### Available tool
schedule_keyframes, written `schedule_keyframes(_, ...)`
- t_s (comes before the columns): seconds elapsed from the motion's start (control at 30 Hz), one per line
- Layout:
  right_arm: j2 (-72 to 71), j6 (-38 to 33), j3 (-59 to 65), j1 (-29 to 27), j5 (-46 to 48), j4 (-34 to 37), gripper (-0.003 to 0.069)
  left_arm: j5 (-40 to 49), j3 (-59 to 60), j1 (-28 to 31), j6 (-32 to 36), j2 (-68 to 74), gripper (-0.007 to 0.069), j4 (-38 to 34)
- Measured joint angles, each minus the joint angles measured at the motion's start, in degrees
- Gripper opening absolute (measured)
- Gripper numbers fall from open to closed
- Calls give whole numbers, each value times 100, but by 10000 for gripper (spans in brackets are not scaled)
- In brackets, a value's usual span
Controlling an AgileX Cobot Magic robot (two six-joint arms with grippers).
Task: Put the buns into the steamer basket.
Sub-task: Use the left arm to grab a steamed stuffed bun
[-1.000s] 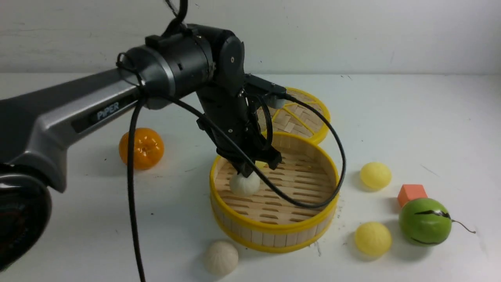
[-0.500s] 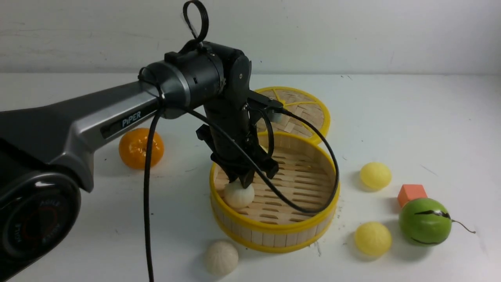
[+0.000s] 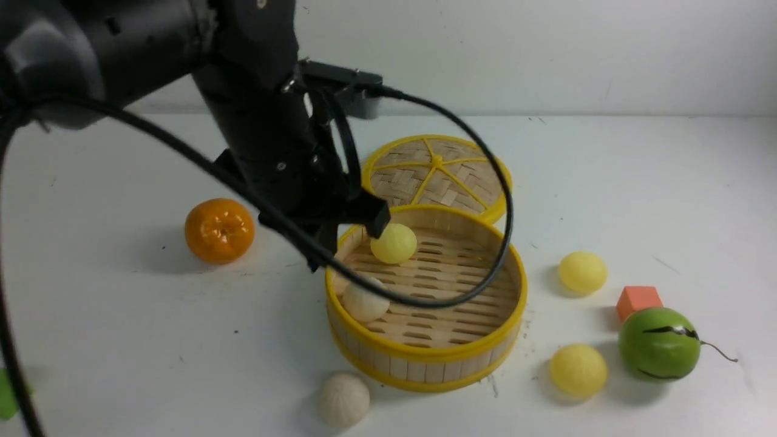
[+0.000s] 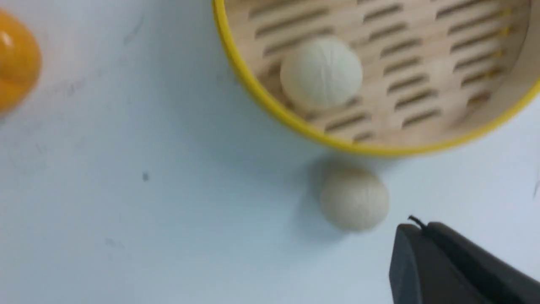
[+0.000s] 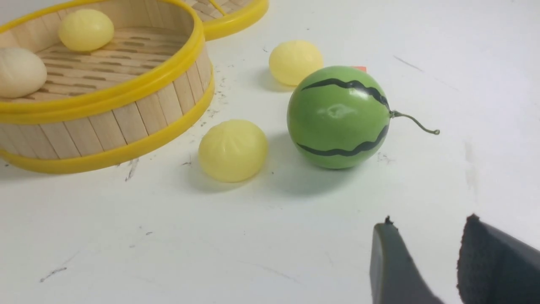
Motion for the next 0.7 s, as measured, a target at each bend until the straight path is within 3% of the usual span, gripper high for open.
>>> schedule_keyframes(0.2, 0, 0, 0, 0, 0, 0, 240, -861, 1740, -180, 0, -479, -13, -109)
schedule_keyframes(0.43, 0, 0, 0, 0, 0, 0, 240, -1648, 1921, -790, -138, 4, 9, 125)
schedule_keyframes(0.7, 0, 0, 0, 0, 0, 0, 240, -2295, 1921, -790, -150, 333, 200, 188)
